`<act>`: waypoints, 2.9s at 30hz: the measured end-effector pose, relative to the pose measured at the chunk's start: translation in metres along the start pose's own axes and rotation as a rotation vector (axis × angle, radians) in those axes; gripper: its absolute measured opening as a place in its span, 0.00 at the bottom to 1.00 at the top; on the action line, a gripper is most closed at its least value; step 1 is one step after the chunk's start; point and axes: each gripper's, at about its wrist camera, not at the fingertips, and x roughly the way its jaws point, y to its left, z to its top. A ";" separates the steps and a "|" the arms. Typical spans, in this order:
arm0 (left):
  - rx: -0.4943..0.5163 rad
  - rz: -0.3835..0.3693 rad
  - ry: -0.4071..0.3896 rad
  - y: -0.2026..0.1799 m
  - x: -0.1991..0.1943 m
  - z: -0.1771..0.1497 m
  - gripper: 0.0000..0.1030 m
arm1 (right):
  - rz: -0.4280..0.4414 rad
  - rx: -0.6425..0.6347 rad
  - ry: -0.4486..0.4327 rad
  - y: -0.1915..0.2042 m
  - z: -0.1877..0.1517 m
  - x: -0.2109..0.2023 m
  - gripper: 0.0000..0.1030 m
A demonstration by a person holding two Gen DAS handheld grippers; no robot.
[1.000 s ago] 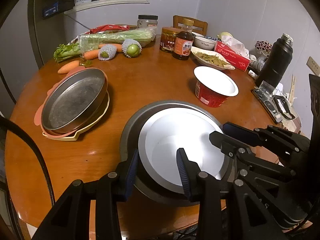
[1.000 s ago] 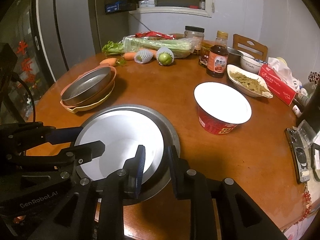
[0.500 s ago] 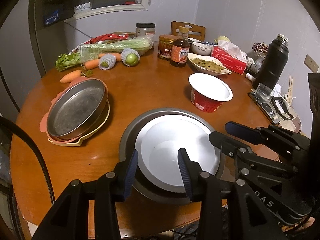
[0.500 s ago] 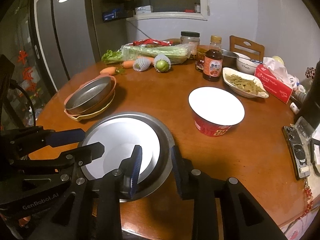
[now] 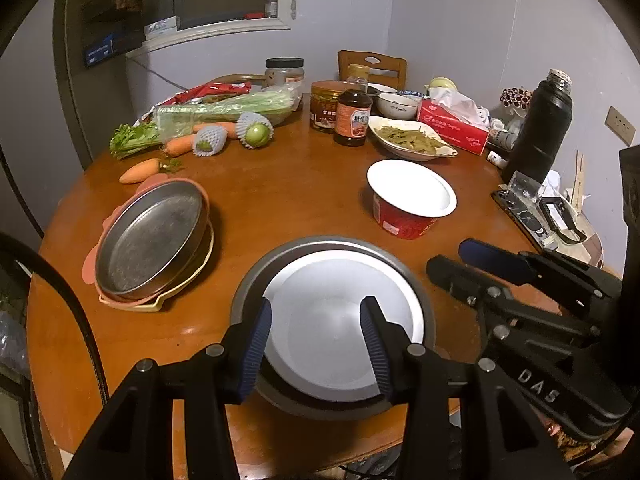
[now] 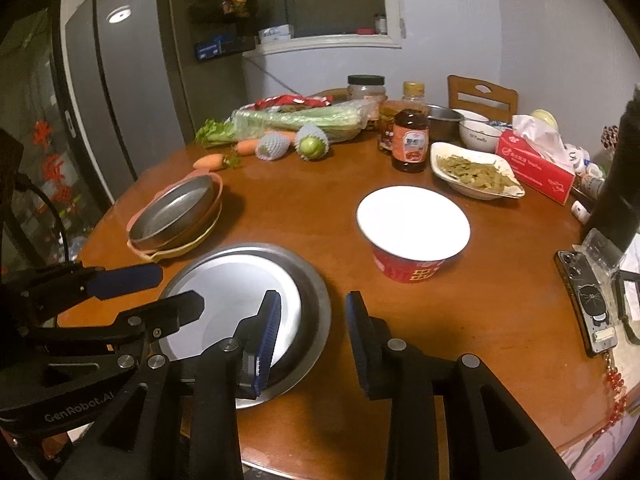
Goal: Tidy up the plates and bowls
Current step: 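Open both grippers and release the white plate in the bowl, then move both grippers to the white plate on the red noodle cup, then close both grippers on the rim of the white plate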
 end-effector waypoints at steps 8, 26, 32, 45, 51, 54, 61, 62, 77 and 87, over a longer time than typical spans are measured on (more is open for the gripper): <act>0.015 -0.012 0.002 -0.009 0.009 0.017 0.45 | -0.023 0.048 -0.027 -0.025 0.011 -0.002 0.34; 0.067 -0.065 0.031 -0.044 0.055 0.084 0.45 | -0.099 0.129 -0.011 -0.090 0.040 0.014 0.34; 0.063 -0.077 0.061 -0.051 0.078 0.100 0.45 | -0.111 0.150 0.024 -0.108 0.048 0.031 0.34; 0.033 -0.083 0.146 -0.053 0.124 0.111 0.45 | -0.092 0.160 0.104 -0.128 0.054 0.071 0.34; 0.027 -0.084 0.170 -0.054 0.136 0.112 0.45 | -0.089 0.163 0.119 -0.131 0.053 0.081 0.34; 0.022 -0.095 0.172 -0.054 0.140 0.111 0.45 | -0.080 0.163 0.128 -0.132 0.054 0.085 0.35; 0.011 -0.125 0.193 -0.052 0.146 0.111 0.44 | -0.081 0.145 0.127 -0.130 0.054 0.090 0.28; 0.010 -0.128 0.194 -0.052 0.147 0.111 0.42 | -0.082 0.138 0.128 -0.129 0.054 0.090 0.27; 0.008 -0.153 0.172 -0.049 0.135 0.110 0.38 | -0.086 0.109 0.119 -0.118 0.057 0.086 0.20; -0.003 -0.145 0.145 -0.039 0.117 0.105 0.38 | -0.075 0.087 0.101 -0.102 0.059 0.074 0.20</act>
